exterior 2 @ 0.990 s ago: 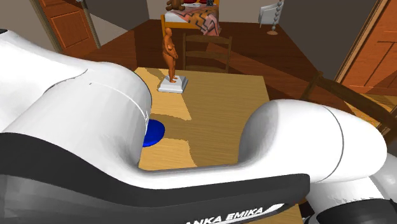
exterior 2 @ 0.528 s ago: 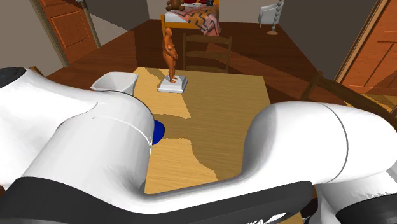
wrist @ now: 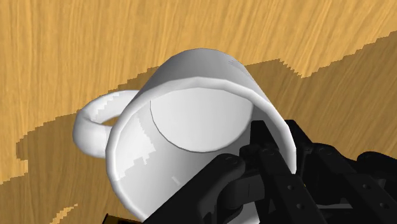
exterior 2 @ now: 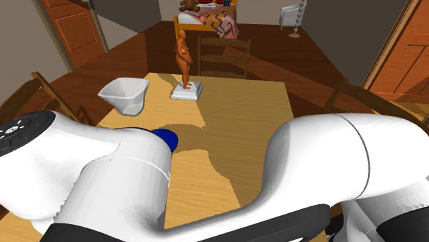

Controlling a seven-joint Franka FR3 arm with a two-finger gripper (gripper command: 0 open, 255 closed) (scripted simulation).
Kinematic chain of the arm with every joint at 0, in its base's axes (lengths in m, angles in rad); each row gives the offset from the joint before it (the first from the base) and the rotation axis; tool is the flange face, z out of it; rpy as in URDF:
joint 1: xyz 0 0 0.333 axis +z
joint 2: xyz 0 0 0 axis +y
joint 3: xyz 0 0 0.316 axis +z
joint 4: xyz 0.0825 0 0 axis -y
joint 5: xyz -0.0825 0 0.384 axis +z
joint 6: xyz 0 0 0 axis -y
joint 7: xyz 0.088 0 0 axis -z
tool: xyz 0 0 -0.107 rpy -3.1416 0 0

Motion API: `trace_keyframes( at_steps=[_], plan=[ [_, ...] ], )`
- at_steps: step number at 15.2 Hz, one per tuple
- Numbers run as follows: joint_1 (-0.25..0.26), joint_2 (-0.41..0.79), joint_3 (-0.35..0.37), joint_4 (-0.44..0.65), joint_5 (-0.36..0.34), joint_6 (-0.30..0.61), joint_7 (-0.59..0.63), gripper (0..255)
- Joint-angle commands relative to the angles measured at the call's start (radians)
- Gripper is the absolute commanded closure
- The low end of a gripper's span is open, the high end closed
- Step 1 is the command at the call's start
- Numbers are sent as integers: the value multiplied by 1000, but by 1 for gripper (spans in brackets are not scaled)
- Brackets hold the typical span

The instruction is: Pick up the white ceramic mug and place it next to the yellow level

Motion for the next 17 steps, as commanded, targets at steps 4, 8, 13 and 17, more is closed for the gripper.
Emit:
trace_keyframes(
  at_steps=[4,8,13,17],
  plan=[
    [1,-6,0,-33,-1,27,-1,255],
    [1,-6,0,-33,-1,27,-1,255],
    [1,-6,0,-32,-1,27,-1,0],
    [-10,31,-1,126,6,-95,-2,0]
  ],
)
